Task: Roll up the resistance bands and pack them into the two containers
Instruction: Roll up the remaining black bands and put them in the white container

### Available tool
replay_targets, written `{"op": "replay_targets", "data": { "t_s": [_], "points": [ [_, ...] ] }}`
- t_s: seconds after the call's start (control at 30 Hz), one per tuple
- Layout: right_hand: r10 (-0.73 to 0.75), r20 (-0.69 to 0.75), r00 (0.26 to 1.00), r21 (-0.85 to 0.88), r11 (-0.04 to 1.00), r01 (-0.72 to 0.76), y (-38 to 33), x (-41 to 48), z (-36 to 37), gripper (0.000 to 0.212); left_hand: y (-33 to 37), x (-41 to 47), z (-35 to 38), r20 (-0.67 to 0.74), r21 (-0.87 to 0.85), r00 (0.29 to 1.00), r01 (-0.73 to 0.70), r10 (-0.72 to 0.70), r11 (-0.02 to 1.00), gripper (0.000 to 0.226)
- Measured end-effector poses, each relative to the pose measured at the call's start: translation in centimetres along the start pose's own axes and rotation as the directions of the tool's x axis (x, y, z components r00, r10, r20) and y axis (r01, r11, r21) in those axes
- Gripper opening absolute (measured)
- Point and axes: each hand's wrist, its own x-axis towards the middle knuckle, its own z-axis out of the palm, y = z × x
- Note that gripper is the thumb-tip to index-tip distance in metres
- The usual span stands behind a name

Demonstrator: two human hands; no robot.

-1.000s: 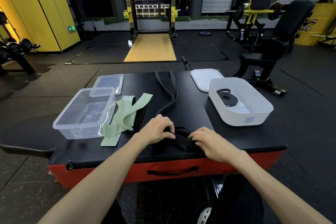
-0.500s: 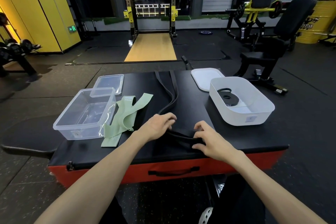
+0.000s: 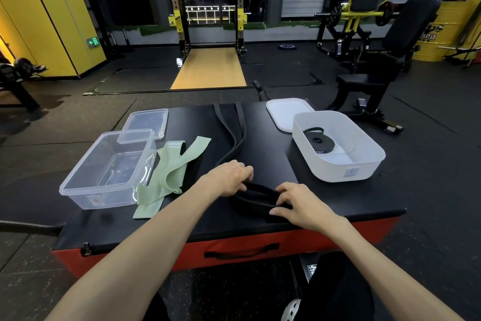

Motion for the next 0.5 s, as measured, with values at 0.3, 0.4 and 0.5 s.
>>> {"op": "replay_targets", "data": {
  "t_s": [0.3,0.4,0.5],
  "points": [
    [0.048,-0.107,0.993,-0.049,0.997,-0.053,1.9,-1.0,-1.0,0.029,-0.8,0.7,-0.5,-0.133,0.258,0.988,-0.045,0.081,0.965,0.043],
    [0.050,-0.113,0.992,-0.071,0.996,-0.058,2.2,-0.8,-1.1,0.028,-2.2,1.1,-0.6,0.025,-0.003,0.998,-0.051,0.051,0.999,0.027],
    [0.043,-0.106,0.993,-0.091,0.994,-0.053,2.2,-0.6,-1.2,0.028,-2.5,1.5,-0.6,0.040,-0.035,0.999,0.008,-0.007,0.999,0.019]
  ]
}}
